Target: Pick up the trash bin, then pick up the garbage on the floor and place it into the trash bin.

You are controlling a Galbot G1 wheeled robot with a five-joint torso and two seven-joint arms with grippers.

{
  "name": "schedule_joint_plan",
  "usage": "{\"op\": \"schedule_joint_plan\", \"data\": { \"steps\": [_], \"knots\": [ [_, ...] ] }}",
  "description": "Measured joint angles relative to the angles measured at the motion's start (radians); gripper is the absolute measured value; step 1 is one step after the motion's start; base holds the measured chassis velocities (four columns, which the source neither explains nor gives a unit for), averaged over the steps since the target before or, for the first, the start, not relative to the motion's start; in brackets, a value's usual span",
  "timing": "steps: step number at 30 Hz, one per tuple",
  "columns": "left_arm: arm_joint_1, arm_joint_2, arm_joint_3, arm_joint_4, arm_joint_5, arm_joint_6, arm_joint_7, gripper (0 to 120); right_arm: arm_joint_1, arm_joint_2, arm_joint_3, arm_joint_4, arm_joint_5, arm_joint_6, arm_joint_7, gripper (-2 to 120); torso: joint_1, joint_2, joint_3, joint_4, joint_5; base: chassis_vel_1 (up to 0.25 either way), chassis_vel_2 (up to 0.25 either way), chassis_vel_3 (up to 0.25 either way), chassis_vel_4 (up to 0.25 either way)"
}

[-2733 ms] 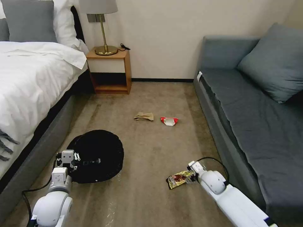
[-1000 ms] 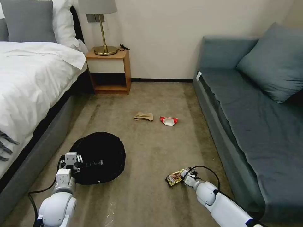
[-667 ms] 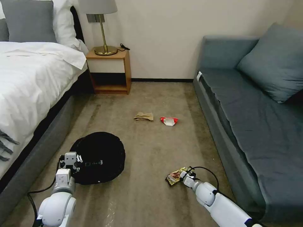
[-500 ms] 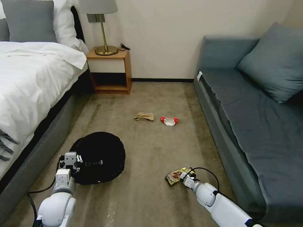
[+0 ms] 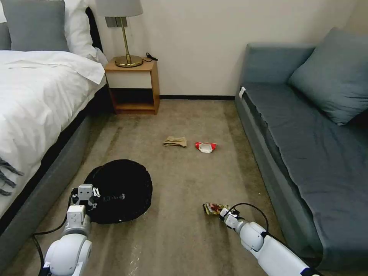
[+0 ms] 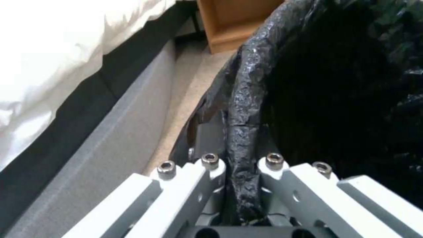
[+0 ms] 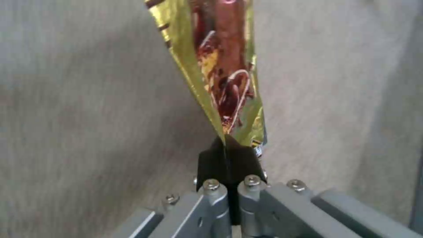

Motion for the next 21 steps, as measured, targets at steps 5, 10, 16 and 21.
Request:
{"op": "schedule_joint_plan", "data": {
  "steps": [5,10,16,21],
  "knots": [
    [0.002,0.003,0.001,-0.008,-0.002,0.000,0.002,2,-0.010,-0.017,0.046,0.159,0.128,-0.018,-0.009,0,0.000,0.000,0.000,0.0000,-0.0001,0.000,0.000,0.000,0.000],
    [-0.002,-0.001,0.013,-0.014,-0.001,0.002,0.003,2,0.011,-0.008,0.069,0.349,0.399,-0.113,-0.012,0,0.000,0.000,0.000,0.0001,-0.0002,0.000,0.000,0.000,0.000],
    [-0.017,-0.004,0.030,-0.020,0.001,0.008,0.003,2,0.065,0.051,0.054,0.526,0.919,-0.209,-0.039,0,0.000,0.000,0.000,0.0001,-0.0003,0.000,0.000,0.000,0.000],
    [-0.029,-0.007,0.052,-0.024,0.002,0.008,0.003,2,0.113,0.128,-0.007,0.566,1.146,-0.225,-0.018,0,0.000,0.000,0.000,0.0002,-0.0003,0.000,0.000,0.000,0.000]
  ]
}}
